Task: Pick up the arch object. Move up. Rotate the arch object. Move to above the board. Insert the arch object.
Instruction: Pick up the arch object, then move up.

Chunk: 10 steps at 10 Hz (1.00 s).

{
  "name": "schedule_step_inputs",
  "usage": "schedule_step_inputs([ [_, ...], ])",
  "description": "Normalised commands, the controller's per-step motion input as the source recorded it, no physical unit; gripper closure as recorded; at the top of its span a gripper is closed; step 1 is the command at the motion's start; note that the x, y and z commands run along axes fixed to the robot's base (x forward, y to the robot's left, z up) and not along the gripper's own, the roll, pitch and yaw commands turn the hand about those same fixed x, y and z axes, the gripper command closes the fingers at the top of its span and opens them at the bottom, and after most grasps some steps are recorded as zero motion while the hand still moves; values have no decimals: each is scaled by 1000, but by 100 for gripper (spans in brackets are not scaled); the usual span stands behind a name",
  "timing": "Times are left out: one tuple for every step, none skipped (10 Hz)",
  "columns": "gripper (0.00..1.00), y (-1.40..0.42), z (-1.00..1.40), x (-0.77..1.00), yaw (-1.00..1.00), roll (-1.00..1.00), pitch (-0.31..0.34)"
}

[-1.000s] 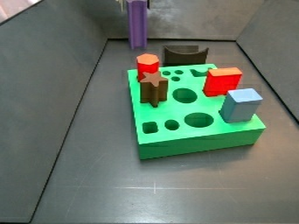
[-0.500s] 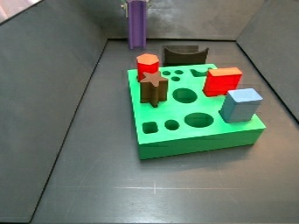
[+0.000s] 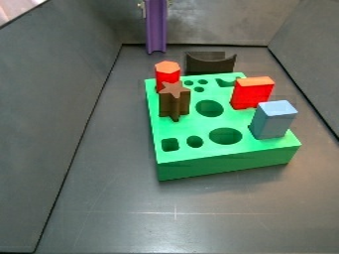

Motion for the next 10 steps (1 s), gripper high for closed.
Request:
schedule_step_inputs([
  [100, 0, 0, 0, 0, 0, 0],
  [100, 0, 0, 0, 0, 0, 0],
  [100, 0, 0, 0, 0, 0, 0],
  [100, 0, 0, 0, 0, 0, 0],
  [100, 0, 0, 0, 0, 0, 0],
  [100, 0, 833, 0, 0, 0, 0],
  [100, 22, 847, -54, 11, -15, 19],
  [100, 15, 782, -67, 6, -11, 37],
  [100, 8, 618, -47, -7, 18, 55],
  [100, 6, 473, -35, -10, 40, 67],
])
